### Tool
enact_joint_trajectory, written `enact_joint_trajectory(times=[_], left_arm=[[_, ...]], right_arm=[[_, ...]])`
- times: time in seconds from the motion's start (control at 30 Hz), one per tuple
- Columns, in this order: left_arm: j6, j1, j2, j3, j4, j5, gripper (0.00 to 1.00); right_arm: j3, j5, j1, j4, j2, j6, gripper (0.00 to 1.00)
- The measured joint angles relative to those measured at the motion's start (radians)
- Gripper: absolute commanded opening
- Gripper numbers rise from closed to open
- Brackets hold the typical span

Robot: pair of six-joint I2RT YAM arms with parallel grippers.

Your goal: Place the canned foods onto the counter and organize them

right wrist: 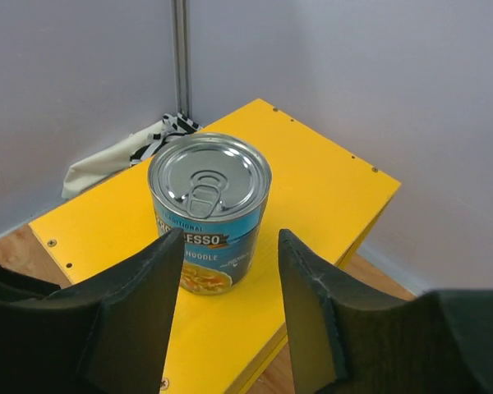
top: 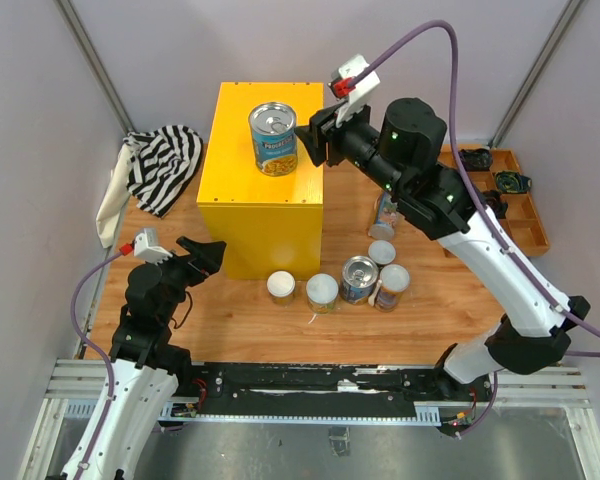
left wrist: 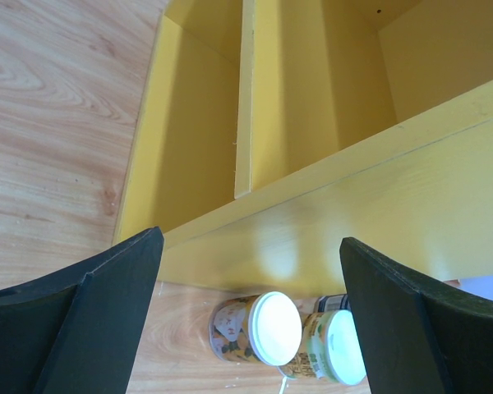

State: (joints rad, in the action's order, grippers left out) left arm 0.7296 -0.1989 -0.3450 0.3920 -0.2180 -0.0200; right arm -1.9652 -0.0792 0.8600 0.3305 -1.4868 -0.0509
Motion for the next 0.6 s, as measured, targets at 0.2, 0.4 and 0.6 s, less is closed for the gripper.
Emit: enact_joint_trajectory(times=[0.2,0.4,0.6], left_arm=[[0.01,0.0,0.0,0.0,0.0,0.001,0.93],[0.02,0.0,0.004,0.0,0.0,0.0,0.92],[0.027,0.0,0.01,0.0,0.0,0.0,0.92]], right_arm=[[0.105,0.003,0.0,-0.011,0.008,0.027,0.19],[0.127,0.021,0.0,-0.013,-0.034,0.068,0.14],[0.127,0.049,-0.003,-0.022,-0.061,0.1,0.14]])
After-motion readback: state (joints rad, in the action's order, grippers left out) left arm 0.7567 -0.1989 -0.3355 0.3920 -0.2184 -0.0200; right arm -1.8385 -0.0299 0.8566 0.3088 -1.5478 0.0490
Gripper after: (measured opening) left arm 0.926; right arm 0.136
